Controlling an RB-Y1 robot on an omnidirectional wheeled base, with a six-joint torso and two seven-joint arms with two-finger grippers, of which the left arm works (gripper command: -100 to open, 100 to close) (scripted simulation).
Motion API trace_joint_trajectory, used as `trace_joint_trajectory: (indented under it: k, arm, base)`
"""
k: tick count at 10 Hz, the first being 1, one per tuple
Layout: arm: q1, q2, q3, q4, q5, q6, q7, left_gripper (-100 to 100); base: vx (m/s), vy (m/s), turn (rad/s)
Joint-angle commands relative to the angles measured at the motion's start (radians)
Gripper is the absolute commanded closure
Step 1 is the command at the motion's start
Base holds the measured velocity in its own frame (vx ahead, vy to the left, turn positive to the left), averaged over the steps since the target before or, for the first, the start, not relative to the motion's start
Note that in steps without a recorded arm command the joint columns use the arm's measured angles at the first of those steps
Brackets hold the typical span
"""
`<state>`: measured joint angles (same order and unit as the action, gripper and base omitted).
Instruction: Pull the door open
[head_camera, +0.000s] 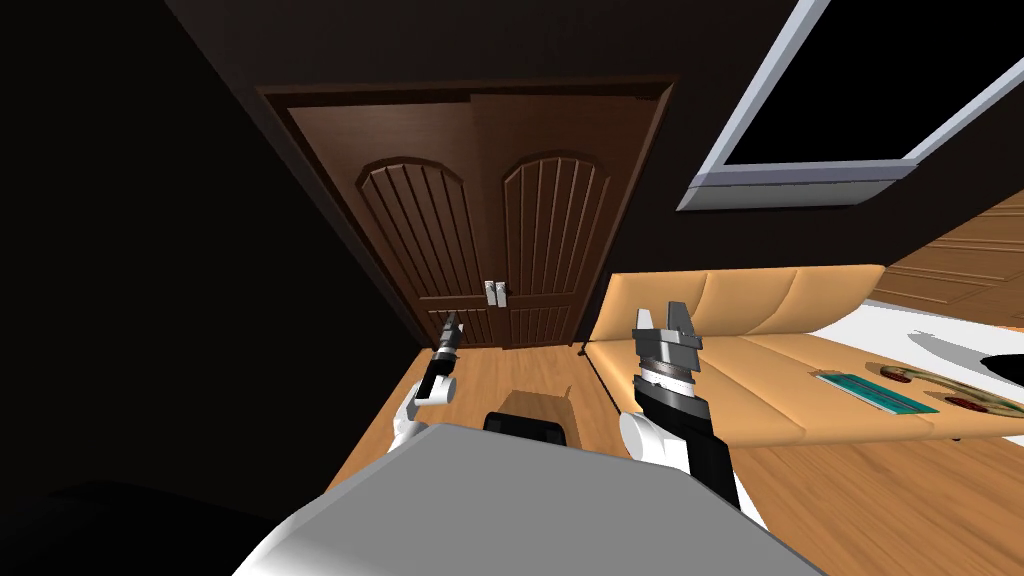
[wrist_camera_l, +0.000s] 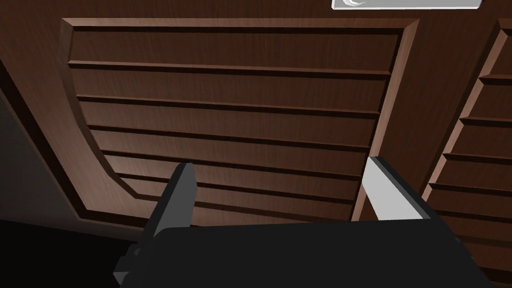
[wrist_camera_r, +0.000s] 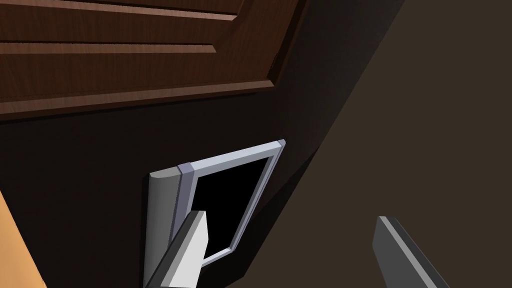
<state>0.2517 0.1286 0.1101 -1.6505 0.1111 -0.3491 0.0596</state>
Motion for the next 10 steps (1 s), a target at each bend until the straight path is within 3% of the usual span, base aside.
trace_joint_trajectory:
  k: [1, 10]
  arm:
    - [-0.015, 0.005, 0.004, 0.028, 0.000, 0.005, 0.001, -100]
    - [-0.112, 0.035, 0.030, 0.223, 0.003, 0.035, 0.012, -100]
  base:
    - [0.098, -0.011, -0.026]
    - [0.140, -0.021, -0.037]
